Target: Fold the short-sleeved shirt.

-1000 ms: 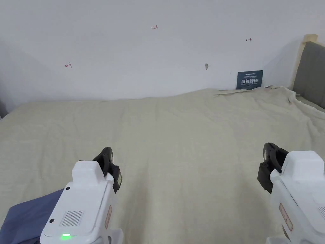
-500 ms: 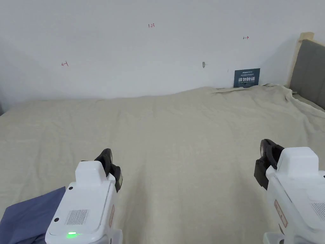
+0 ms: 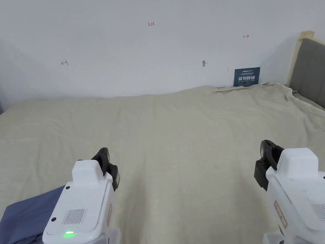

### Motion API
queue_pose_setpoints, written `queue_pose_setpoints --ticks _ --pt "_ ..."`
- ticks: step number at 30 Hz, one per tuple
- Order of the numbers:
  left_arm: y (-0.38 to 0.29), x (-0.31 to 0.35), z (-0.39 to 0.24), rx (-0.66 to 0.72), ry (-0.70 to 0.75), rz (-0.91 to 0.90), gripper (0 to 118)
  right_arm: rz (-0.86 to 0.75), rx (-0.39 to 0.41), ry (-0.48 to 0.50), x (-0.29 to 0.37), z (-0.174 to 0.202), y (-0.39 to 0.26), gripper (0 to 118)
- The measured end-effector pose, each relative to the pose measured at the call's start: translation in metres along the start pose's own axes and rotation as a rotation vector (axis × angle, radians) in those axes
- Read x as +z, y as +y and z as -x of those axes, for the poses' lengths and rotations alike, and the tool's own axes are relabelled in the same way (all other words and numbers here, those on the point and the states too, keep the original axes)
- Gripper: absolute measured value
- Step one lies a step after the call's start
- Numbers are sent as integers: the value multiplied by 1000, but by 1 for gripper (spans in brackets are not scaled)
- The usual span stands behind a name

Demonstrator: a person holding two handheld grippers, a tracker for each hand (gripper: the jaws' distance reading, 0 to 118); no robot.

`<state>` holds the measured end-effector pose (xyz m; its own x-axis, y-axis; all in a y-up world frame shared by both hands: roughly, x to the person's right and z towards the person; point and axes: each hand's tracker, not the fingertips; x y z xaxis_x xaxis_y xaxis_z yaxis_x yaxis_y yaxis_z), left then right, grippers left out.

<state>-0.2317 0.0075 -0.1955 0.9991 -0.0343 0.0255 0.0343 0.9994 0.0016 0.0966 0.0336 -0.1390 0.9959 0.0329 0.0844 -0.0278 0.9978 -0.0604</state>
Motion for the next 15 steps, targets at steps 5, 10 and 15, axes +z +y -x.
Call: queue_pose_setpoints --ticks 5,10,15 --pt "0 0 3 -3 3 0 0 0 0 2 -1 -1 -2 0" --pt "1 0 4 -5 2 2 0 -3 2 4 -1 0 -1 0" --pt "0 -1 5 -5 -1 -1 0 -5 5 6 -2 0 -1 0"
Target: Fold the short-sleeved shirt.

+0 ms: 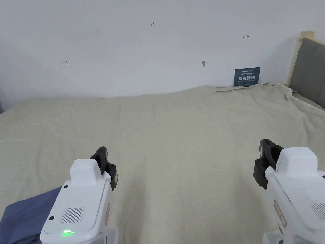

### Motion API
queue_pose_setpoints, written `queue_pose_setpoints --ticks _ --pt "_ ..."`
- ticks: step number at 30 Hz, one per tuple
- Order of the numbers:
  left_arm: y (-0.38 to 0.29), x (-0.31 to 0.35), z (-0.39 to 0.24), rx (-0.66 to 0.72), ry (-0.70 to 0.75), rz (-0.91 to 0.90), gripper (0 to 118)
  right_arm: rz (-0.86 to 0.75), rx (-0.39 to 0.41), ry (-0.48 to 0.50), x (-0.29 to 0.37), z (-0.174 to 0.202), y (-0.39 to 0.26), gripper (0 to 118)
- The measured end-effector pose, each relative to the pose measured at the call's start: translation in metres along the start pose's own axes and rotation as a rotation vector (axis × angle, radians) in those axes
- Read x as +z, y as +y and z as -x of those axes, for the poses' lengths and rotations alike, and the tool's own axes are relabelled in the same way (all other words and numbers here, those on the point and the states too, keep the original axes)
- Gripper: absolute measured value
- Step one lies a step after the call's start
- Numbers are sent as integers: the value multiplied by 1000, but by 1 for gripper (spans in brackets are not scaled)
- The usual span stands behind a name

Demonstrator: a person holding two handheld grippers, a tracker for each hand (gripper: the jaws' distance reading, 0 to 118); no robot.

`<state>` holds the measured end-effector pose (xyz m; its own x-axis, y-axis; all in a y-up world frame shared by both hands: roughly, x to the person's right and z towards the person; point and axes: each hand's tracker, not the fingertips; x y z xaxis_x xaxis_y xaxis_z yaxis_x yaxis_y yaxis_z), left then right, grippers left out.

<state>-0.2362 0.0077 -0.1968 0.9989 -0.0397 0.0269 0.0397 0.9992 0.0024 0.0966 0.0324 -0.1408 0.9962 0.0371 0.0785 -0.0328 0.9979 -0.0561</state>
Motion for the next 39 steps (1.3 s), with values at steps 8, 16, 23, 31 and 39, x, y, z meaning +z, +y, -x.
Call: queue_pose_setpoints --ticks 8,16,23,31,39 --pt "0 -1 0 5 -2 -1 0 2 -1 -1 2 3 1 0" --pt "0 0 1 3 -1 -2 0 1 1 1 7 9 6 0" --pt "-2 0 2 6 -1 2 0 1 0 -2 7 8 6 0" --pt "-3 0 3 7 7 0 0 2 1 1 5 6 4 0" --pt "-4 -1 6 36 17 -2 50 0 -1 -8 2 2 2 66"
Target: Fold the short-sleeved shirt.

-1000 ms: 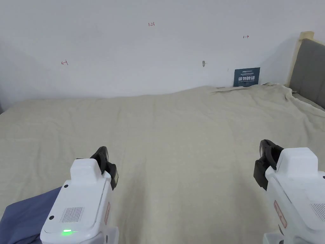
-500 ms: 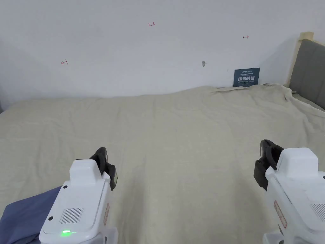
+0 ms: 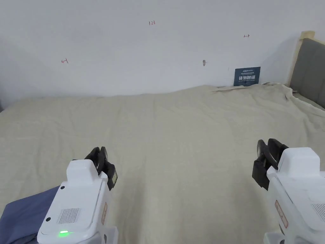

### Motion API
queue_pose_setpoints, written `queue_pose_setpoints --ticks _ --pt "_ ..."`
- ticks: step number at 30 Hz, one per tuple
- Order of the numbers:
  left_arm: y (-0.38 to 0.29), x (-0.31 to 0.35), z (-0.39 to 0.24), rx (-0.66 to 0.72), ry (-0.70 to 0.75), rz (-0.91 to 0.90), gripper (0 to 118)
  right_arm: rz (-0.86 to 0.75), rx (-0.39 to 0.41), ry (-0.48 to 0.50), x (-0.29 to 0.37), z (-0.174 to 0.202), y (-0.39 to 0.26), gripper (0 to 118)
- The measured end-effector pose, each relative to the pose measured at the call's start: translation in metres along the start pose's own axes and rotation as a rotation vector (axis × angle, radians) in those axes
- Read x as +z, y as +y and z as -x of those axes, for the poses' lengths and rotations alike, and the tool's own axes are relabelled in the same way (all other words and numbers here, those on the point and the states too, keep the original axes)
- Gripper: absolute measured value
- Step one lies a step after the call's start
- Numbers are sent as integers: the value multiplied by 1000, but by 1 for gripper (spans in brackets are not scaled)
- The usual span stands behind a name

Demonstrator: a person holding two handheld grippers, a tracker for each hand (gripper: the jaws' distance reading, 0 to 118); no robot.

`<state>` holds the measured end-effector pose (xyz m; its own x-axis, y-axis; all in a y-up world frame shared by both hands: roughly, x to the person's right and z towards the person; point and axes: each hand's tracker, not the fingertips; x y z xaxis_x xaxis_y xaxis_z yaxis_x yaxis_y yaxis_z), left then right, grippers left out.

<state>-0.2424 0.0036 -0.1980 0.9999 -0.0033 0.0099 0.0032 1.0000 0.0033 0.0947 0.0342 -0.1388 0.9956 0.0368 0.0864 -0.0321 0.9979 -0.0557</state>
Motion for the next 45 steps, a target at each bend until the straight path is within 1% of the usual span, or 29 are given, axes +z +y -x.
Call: queue_pose_setpoints --ticks 2,3,4,5,9,14,45 --pt "0 -1 3 20 -2 7 87 3 -6 7 -1 -2 0 98" --pt "0 -1 3 25 1 9 102 3 -10 12 -1 -2 0 106" --pt "0 -1 4 31 2 13 110 1 -11 8 0 -2 1 111" --pt "0 -2 4 35 4 19 116 -4 -11 4 0 -2 1 113" --pt "0 -1 5 34 4 7 117 -12 -10 2 1 -2 1 113" --pt "2 0 5 21 5 1 118 -10 -16 3 0 -3 2 118" --pt "4 2 -2 -27 0 -9 118 -14 -18 -7 6 4 6 118"
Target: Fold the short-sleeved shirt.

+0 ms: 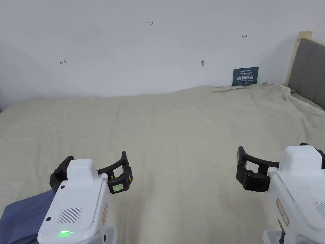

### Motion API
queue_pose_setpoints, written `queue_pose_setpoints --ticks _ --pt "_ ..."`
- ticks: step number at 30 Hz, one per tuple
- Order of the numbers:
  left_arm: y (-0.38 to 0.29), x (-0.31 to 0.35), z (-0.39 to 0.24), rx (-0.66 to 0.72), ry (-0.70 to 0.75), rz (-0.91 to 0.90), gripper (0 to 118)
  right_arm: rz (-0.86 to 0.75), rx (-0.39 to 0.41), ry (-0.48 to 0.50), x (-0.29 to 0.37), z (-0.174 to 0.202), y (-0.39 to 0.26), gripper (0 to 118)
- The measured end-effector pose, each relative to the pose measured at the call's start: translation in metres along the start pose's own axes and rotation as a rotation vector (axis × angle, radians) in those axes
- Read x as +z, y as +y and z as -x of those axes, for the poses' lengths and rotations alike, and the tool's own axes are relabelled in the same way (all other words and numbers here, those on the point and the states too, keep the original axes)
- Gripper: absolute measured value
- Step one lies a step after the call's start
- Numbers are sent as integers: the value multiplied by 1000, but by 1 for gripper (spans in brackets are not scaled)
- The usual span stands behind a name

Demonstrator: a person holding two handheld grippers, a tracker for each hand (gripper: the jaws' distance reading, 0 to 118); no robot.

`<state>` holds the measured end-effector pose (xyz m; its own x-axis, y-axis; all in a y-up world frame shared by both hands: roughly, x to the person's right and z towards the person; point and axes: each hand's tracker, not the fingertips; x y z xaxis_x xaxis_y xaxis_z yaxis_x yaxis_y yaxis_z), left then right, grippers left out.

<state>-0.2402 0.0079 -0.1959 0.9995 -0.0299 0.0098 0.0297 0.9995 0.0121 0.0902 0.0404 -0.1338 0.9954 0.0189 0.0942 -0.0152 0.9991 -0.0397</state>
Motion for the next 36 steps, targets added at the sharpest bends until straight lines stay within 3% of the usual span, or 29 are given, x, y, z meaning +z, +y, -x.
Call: queue_pose_setpoints --ticks 36 --pt "0 -1 2 5 2 2 118 -9 2 3 -4 -4 -4 118"
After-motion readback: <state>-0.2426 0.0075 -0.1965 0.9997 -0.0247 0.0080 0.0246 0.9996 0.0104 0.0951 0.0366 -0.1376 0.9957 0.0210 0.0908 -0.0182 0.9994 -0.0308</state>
